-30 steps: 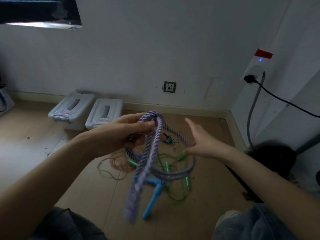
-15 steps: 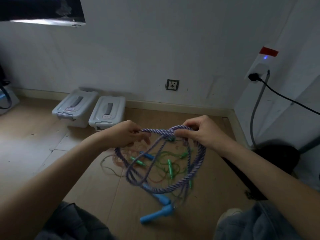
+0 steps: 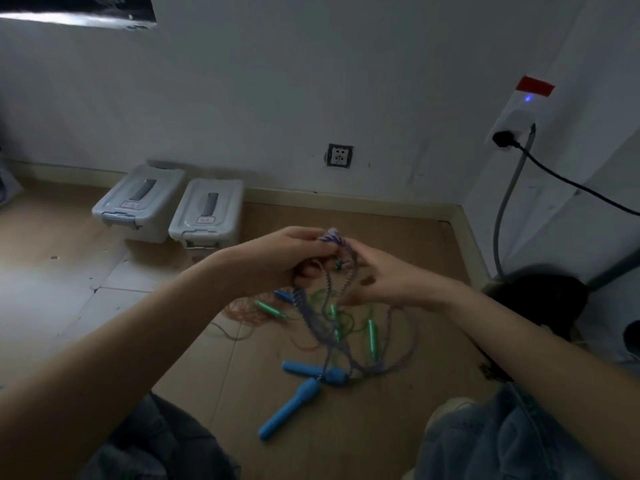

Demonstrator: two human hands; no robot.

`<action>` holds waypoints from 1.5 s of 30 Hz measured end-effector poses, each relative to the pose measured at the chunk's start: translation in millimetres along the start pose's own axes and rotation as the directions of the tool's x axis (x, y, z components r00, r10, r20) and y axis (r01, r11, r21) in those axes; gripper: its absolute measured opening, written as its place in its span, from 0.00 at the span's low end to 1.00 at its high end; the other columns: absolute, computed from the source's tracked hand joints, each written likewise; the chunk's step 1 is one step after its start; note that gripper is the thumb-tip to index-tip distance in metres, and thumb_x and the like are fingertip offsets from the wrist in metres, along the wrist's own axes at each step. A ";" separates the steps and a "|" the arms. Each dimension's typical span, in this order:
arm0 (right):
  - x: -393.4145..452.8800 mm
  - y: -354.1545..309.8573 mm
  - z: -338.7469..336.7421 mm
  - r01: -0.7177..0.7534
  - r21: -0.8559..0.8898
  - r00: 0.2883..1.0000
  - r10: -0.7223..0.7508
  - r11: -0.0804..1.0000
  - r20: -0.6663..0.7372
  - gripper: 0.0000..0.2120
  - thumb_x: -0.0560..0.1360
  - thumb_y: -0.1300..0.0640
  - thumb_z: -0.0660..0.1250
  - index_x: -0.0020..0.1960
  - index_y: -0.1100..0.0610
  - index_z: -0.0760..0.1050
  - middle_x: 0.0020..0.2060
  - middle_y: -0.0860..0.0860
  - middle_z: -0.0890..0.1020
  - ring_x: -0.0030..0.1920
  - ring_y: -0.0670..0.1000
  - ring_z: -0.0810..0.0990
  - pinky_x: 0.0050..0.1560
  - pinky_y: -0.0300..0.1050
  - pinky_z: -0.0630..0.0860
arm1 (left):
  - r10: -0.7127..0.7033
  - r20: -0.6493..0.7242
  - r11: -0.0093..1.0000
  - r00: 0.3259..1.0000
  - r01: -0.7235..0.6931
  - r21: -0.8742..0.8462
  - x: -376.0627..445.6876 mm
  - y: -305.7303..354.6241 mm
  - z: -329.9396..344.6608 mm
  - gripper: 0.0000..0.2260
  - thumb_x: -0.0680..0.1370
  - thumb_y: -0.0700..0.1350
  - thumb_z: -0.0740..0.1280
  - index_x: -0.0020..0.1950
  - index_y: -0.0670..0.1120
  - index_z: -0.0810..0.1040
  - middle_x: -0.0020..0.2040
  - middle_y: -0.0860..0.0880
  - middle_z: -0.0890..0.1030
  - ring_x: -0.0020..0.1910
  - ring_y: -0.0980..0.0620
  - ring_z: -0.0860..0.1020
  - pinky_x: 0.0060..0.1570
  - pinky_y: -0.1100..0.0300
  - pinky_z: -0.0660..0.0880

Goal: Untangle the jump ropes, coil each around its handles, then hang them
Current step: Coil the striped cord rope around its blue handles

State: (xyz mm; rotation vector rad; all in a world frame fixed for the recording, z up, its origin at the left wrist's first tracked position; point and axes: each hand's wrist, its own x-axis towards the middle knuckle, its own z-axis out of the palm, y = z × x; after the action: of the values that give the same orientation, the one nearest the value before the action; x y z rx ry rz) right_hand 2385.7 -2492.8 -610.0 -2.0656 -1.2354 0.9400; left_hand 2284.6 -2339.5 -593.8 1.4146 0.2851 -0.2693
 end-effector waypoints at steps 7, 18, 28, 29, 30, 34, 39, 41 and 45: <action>9.8 11.4 -4.1 -0.112 -0.140 0.994 0.111 0.984 -0.016 0.08 0.74 0.63 0.66 0.52 0.55 0.73 0.40 0.49 0.80 0.32 0.40 0.77 0.29 0.32 0.69 | -0.058 -0.038 0.933 0.998 0.067 0.353 1.9 -14.4 -9.8 0.11 0.77 0.49 0.62 0.55 0.47 0.77 0.51 0.50 0.81 0.49 0.56 0.79 0.52 0.62 0.75; 68.1 87.5 80.4 -0.277 -0.390 0.939 0.333 0.878 0.083 0.12 0.76 0.64 0.60 0.57 0.62 0.76 0.56 0.58 0.79 0.57 0.57 0.76 0.57 0.48 0.74 | -0.229 -0.306 0.568 0.924 0.382 0.729 67.7 -138.5 -28.3 0.12 0.77 0.38 0.59 0.57 0.37 0.77 0.53 0.40 0.81 0.50 0.44 0.79 0.50 0.56 0.75; 97.1 189.1 204.5 -0.255 -0.333 0.918 0.335 0.908 0.210 0.14 0.73 0.55 0.67 0.56 0.59 0.72 0.55 0.57 0.74 0.54 0.58 0.76 0.51 0.49 0.72 | -0.639 -0.308 0.188 0.704 0.532 0.826 58.5 -312.9 -42.6 0.24 0.75 0.52 0.66 0.65 0.40 0.69 0.63 0.41 0.73 0.62 0.44 0.72 0.59 0.55 0.69; 95.4 193.3 213.6 -0.240 -0.341 0.915 0.329 0.909 0.233 0.18 0.72 0.53 0.68 0.58 0.58 0.70 0.56 0.56 0.71 0.54 0.58 0.75 0.51 0.49 0.72 | -0.626 -0.349 0.199 0.697 0.576 0.793 55.0 -325.5 -37.1 0.26 0.74 0.53 0.66 0.67 0.41 0.66 0.64 0.41 0.71 0.63 0.43 0.70 0.60 0.53 0.68; 93.7 195.6 221.9 -0.229 -0.349 0.915 0.323 0.909 0.240 0.22 0.71 0.51 0.70 0.61 0.56 0.68 0.58 0.56 0.68 0.54 0.58 0.74 0.52 0.50 0.71 | -0.588 -0.399 0.220 0.704 0.613 0.759 52.3 -334.3 -31.9 0.28 0.73 0.53 0.67 0.67 0.42 0.63 0.64 0.41 0.69 0.64 0.43 0.68 0.61 0.52 0.67; 92.8 188.3 249.1 -0.261 -0.365 0.925 0.339 0.894 0.169 0.29 0.71 0.54 0.70 0.69 0.49 0.62 0.66 0.58 0.58 0.56 0.61 0.73 0.57 0.52 0.71 | -0.374 -0.542 0.461 0.752 0.658 0.595 50.2 -341.8 -16.7 0.27 0.72 0.45 0.69 0.67 0.44 0.62 0.61 0.41 0.64 0.58 0.38 0.70 0.57 0.50 0.67; 96.8 175.0 247.5 -0.356 -0.327 0.913 0.401 0.876 0.080 0.23 0.73 0.67 0.61 0.67 0.56 0.62 0.67 0.60 0.61 0.53 0.64 0.76 0.52 0.53 0.72 | -0.509 -0.559 0.621 0.654 0.729 0.287 55.0 -334.0 -28.3 0.29 0.68 0.41 0.73 0.65 0.42 0.63 0.61 0.39 0.65 0.58 0.40 0.72 0.56 0.53 0.69; 104.0 171.1 223.7 -0.327 -0.326 0.931 0.361 0.887 0.050 0.16 0.73 0.63 0.62 0.60 0.59 0.69 0.60 0.58 0.70 0.53 0.62 0.76 0.50 0.52 0.72 | -0.541 -0.521 0.587 0.660 0.740 0.327 55.8 -326.9 -40.2 0.31 0.68 0.43 0.74 0.65 0.42 0.63 0.60 0.38 0.70 0.58 0.41 0.72 0.54 0.54 0.70; 129.3 151.4 158.7 -0.420 0.350 0.887 0.460 0.837 -0.038 0.06 0.73 0.65 0.64 0.49 0.62 0.78 0.34 0.55 0.82 0.30 0.49 0.77 0.31 0.41 0.73 | -0.451 -0.515 0.558 0.730 0.680 0.475 60.0 -300.5 -59.4 0.29 0.69 0.45 0.73 0.65 0.42 0.65 0.60 0.38 0.72 0.58 0.40 0.73 0.57 0.52 0.70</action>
State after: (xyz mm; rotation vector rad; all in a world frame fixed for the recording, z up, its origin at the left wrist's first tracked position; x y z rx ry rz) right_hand 2381.1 -2425.0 -855.3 -2.1224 -0.4877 1.1166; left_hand 2233.5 -2322.5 -901.3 2.0304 1.0495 -0.7291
